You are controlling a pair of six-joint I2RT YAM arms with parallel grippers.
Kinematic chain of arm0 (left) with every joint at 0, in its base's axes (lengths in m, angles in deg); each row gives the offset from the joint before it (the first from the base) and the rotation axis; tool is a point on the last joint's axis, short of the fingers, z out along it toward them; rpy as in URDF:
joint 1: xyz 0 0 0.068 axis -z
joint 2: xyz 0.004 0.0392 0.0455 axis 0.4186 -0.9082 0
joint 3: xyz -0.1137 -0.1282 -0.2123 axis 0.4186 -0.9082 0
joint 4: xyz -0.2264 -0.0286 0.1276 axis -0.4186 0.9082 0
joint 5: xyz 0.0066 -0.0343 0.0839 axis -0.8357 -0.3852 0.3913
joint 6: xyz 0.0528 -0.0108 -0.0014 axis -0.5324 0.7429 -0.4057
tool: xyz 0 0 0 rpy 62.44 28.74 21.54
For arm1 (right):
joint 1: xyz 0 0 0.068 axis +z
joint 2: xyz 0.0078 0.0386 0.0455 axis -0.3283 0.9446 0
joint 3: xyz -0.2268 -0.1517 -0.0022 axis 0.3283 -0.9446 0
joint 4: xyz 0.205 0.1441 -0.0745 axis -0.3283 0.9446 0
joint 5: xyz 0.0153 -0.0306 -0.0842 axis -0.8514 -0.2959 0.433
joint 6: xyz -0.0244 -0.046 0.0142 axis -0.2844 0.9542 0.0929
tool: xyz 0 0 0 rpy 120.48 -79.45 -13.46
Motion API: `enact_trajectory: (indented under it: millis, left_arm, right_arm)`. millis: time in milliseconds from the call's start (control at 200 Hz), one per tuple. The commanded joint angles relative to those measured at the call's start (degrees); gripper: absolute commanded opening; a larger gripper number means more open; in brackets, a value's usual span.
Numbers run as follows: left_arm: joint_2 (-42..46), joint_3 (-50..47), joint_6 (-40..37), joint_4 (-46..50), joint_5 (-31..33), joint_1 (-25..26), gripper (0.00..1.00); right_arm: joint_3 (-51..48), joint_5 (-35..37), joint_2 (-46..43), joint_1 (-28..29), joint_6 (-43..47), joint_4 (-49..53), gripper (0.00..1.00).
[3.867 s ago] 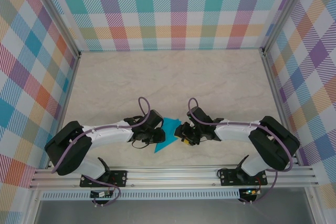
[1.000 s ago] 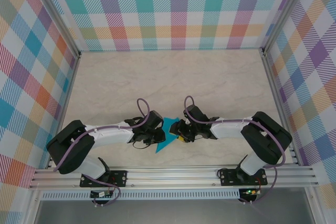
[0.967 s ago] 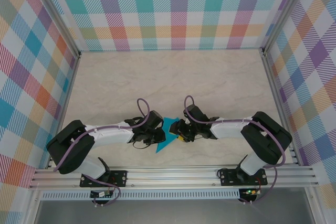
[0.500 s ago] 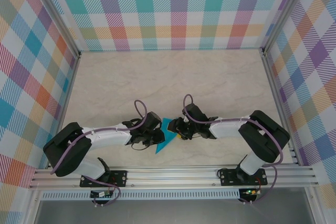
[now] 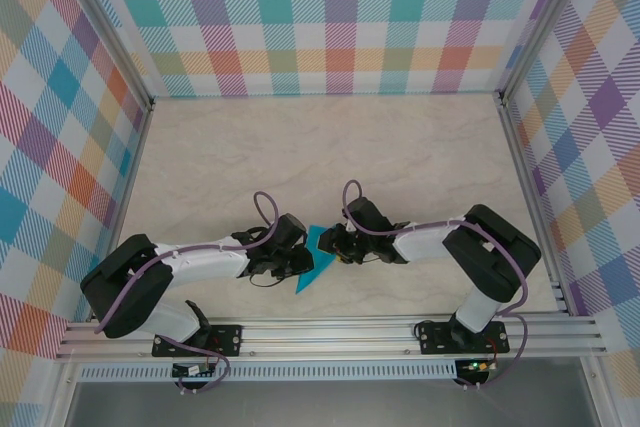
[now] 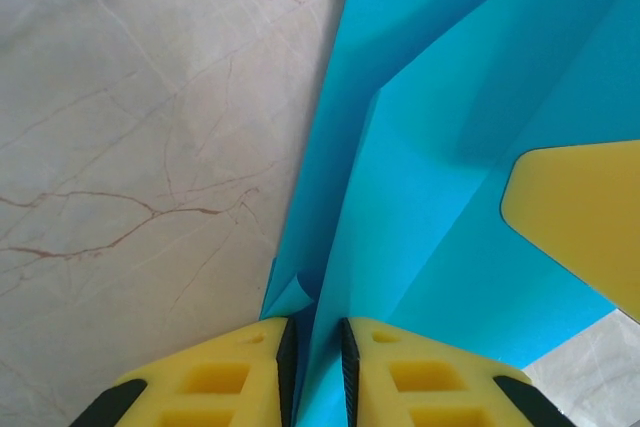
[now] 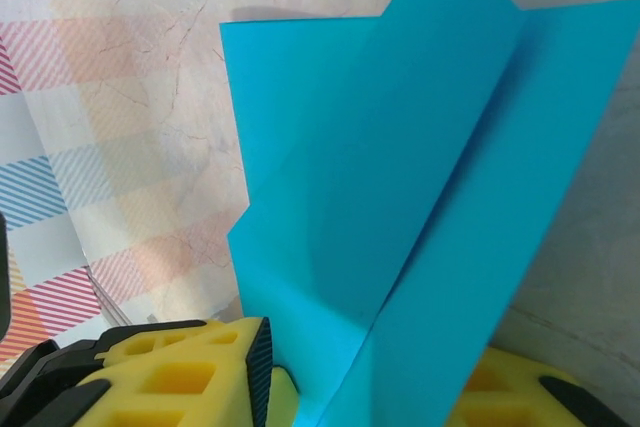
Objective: Fold a paper plane with a square sheet of paper (pick it up from the middle)
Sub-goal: Turn over the paper at the bottom-center of the table.
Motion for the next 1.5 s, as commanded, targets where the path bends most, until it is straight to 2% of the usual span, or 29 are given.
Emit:
enact_trajectory:
  millis: [0,225,350,615,770,885,1000,1205,1295,1495]
  left_arm:
    - [0.8,-0.8,0.8,1.0,0.3,0.5,0.23]
    - [3.2,-1.1,0.9,1.8,1.2,0.5,0.26]
    - [8.1,-1.5,0.6,3.7,2.9,0.5,0.32]
    - [19.7,-1.9,-0.4,14.0,9.4,0.5,0.44]
    - [23.9,-2.2,-0.6,18.5,12.8,0.5,0.47]
    - [26.4,-2.7,-0.5,20.8,15.5,0.5,0.49]
    - [28.2,-3.2,-0.9,21.7,16.8,0.5,0.51]
    - [30.6,-4.6,-0.8,22.3,17.7,0.4,0.52]
    - [32.9,-5.4,-0.9,22.5,18.0,0.4,0.54]
    - [36.2,-6.6,-0.3,23.6,19.0,0.0,0.59]
  right_arm:
    - [1.8,-0.3,1.3,0.4,3.0,-2.1,0.3]
    - [3.6,0.9,-0.1,0.3,6.7,3.1,0.11]
    - [5.9,2.9,-3.4,0.3,11.0,10.9,0.07]
    - [13.7,13.8,-13.8,0.3,23.1,37.3,0.09]
    - [20.9,25.1,-17.4,0.3,27.8,55.7,0.09]
    - [26.6,30.8,-18.3,0.3,30.3,66.7,0.11]
    - [33.6,35.9,-15.5,0.3,30.6,78.0,0.11]
    - [45.0,45.4,-4.7,0.7,26.2,93.8,0.1]
    - [48.9,48.6,0.3,1.8,23.7,97.8,0.09]
    - [56.4,49.5,11.3,4.1,20.5,101.9,0.1]
